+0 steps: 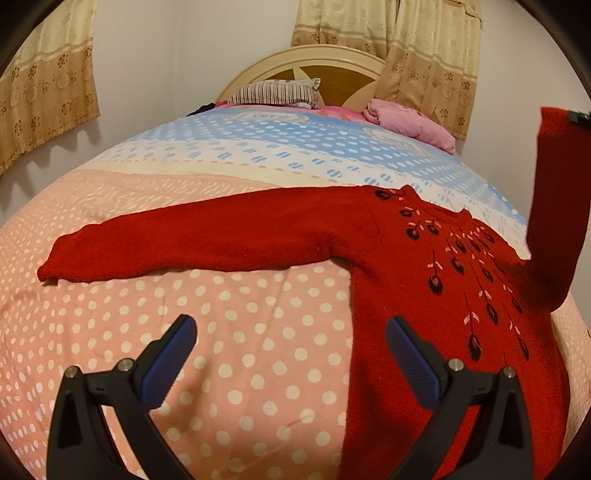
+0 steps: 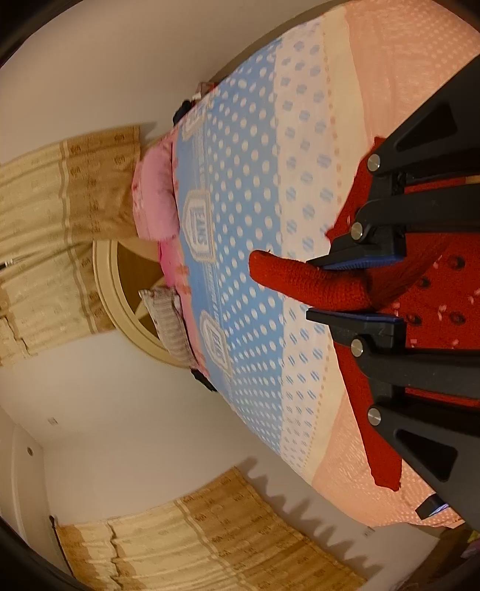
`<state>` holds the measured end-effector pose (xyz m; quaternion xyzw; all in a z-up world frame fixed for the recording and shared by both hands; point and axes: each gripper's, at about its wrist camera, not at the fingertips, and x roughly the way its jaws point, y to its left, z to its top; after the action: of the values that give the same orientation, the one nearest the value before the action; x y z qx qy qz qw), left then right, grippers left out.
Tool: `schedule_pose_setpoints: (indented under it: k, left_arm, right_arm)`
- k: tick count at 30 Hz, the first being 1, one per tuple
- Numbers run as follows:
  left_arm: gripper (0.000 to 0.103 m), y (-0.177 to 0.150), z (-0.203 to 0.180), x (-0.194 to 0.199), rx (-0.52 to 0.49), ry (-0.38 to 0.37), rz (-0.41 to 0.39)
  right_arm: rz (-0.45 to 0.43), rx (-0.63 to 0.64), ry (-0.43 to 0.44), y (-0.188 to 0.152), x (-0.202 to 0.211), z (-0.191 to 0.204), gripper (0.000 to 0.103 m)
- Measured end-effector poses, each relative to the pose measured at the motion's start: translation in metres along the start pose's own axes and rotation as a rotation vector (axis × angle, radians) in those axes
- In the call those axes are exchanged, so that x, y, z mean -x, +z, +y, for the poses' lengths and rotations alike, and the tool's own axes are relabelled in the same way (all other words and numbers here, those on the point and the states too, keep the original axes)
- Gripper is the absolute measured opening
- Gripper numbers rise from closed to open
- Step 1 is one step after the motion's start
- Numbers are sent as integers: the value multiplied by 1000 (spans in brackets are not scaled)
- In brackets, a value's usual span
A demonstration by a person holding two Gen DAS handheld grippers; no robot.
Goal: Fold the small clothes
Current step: 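Lift the sleeve with the right tool and fold it across the sweater body, then open the right tool to release the folded sleeve on the body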
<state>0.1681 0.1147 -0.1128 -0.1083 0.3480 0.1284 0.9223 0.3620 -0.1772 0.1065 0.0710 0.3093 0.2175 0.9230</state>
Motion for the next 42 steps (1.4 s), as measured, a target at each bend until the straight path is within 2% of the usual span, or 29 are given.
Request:
schedule_pose_setpoints:
  k: [6,14,16,18,19,22,24,27,30,32,34,36,38,40,41,42]
  left_arm:
    - [103,0,1,-2,3,-2,4]
    - [103,-3,-1,-4,-12,-5,11]
    - [103,-4,-1,-5,-19,-3,9]
    - [103,-4,0,-7,-20,-1,13]
    - [103,-5,1,-8,-19,-1,16]
    - [103,-4,3,-8,-20,-3,17]
    - [103,-3,4,-5,-15,-19,11]
    - [103,2,4,6,-16,-85,-12]
    - [103,8,1,15,-34,-144,-42]
    - [103,14,-4,11,-31,-188,-11]
    - [103,20,-12,5,-52,-198,-8]
    - [102,24,-23,-4,-96,-161,0]
    - [96,28,-35,-11,-130,-177,20]
    - [85,30,-48,-21,-157,-184,52]
    - [84,30,-52,-25,-168,-191,63]
    - [76,30,-56,-29,-180,-195,75]
  right_arm:
    - [34,46,46,-14,-35,45,20]
    - [121,117,64,-71,-109,91,20]
    - [155,120,104,-89,-129,93,21]
    - [212,97,158,-108,-149,95,42]
    - [242,77,192,-117,-157,95,57]
    - [284,32,305,-140,-165,96,58]
    - [285,39,293,-149,-162,95,58]
    - [296,10,282,-160,-148,76,58]
    - [296,0,205,-168,-126,41,59]
    - [292,-1,126,-173,-113,16,60]
    - [286,-1,64,-181,-97,-5,60]
    - [278,-2,33,-187,-84,-19,61]
    - [265,2,27,-194,-72,-28,61]
    - [254,-8,30,-201,-63,-36,61]
    - [254,-16,26,-205,-60,-40,61]
    - [255,-20,20,-208,-58,-42,62]
